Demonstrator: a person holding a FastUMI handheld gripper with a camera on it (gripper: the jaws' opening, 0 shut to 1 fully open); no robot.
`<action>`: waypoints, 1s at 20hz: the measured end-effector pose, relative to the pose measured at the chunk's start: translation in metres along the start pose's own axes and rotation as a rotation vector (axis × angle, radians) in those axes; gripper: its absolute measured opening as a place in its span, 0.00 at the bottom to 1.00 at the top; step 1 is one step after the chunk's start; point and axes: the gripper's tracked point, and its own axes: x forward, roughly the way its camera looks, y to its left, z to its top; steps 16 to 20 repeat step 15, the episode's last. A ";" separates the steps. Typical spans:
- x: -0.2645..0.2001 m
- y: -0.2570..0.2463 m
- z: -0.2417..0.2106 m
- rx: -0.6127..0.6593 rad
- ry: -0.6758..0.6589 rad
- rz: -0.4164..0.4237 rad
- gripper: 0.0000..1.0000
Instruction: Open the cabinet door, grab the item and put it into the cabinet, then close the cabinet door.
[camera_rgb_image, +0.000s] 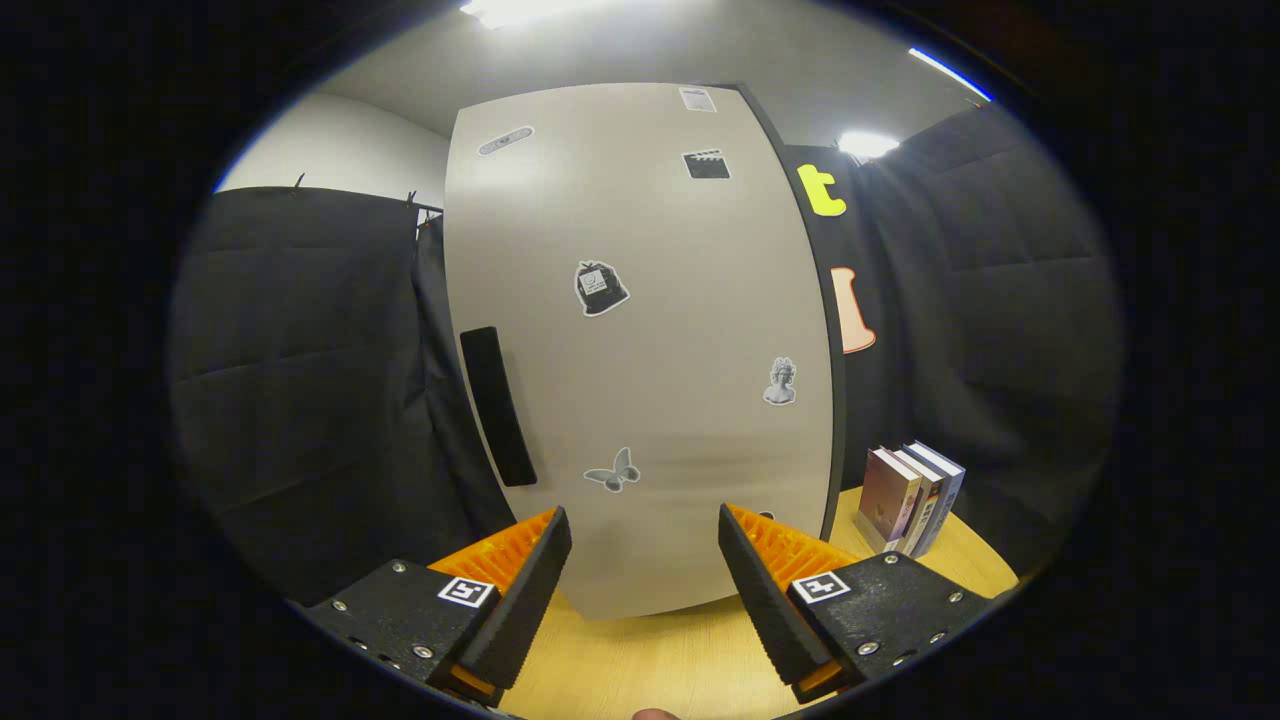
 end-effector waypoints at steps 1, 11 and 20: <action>0.000 -0.001 0.002 0.002 -0.003 -0.002 0.93; 0.005 0.002 0.001 0.002 0.001 0.026 0.94; 0.009 0.004 0.003 0.012 -0.002 0.034 0.94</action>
